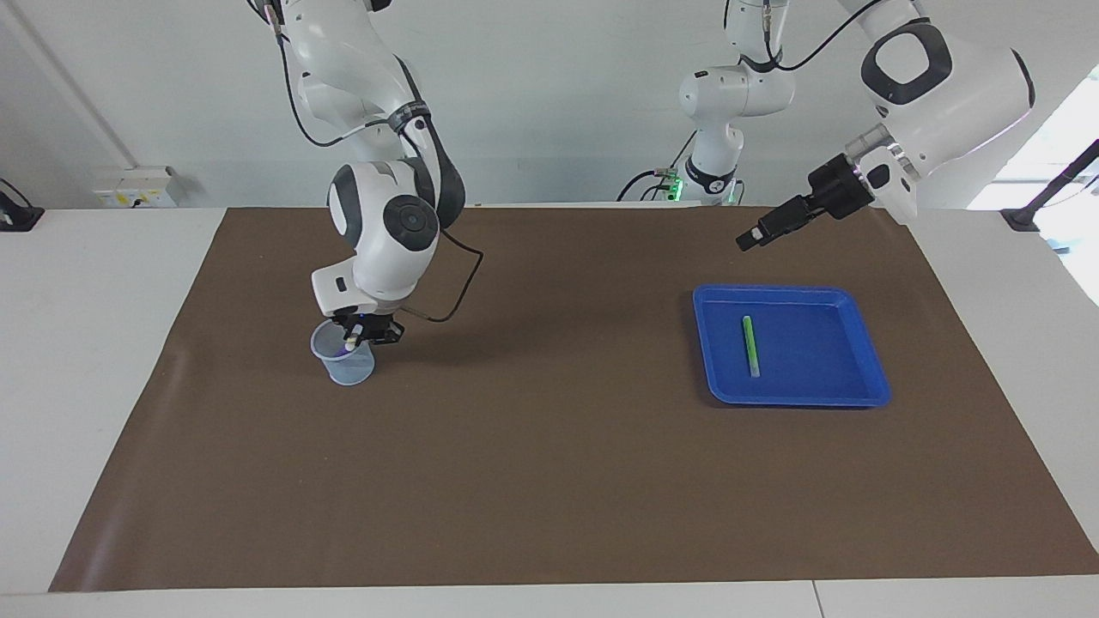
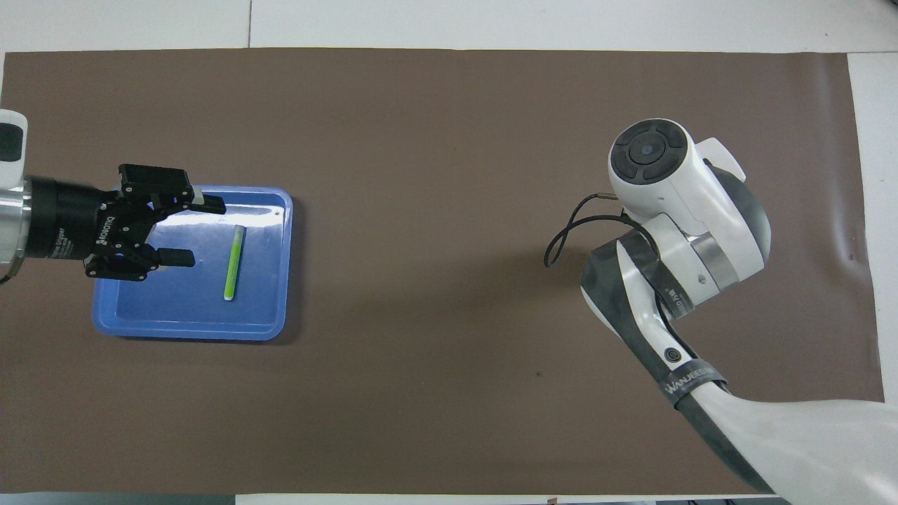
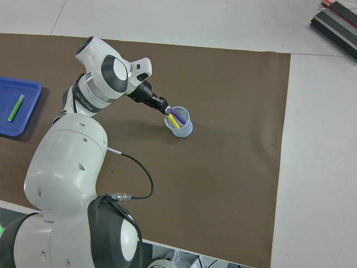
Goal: Right arm passes pens to left for tray arrangement
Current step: 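Grasp the yellow pen in the cup with the right gripper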
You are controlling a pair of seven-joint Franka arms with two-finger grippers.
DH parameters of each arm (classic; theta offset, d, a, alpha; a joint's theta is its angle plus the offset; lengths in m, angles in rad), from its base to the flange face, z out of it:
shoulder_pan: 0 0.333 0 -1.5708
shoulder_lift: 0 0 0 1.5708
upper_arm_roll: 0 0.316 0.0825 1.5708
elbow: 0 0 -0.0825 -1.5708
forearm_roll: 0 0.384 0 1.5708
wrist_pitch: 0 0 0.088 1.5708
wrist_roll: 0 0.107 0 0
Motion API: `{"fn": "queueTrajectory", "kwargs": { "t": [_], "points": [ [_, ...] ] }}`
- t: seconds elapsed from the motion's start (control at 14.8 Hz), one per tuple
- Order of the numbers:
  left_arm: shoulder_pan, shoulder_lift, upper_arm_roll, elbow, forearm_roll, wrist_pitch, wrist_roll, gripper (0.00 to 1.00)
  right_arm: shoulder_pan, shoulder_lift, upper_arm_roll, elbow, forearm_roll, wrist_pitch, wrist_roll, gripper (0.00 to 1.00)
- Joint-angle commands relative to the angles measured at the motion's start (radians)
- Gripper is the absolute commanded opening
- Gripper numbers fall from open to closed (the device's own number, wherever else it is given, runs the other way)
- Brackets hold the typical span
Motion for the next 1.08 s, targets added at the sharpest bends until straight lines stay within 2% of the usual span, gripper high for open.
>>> {"fn": "queueTrajectory", "kwargs": {
  "t": [0.0,0.47,0.74,1.01],
  "points": [
    [0.003,-0.032,0.001,-0.040,-0.021,0.026,-0.007,1.00,-0.033,-0.053,0.009,-0.023,-0.023,0.009,-0.010,0.00],
    [-0.005,-0.032,0.000,-0.040,-0.035,0.040,-0.035,1.00,-0.060,-0.188,0.009,-0.010,0.020,-0.026,-0.049,0.00],
    [0.003,-0.032,0.000,-0.045,-0.063,0.039,-0.042,1.00,-0.060,-0.233,0.006,0.070,0.156,-0.108,-0.047,0.00],
    [0.007,-0.038,0.001,-0.068,-0.144,0.035,-0.050,1.00,-0.060,-0.281,0.000,0.075,0.374,-0.092,-0.001,0.00]
  ]
}}
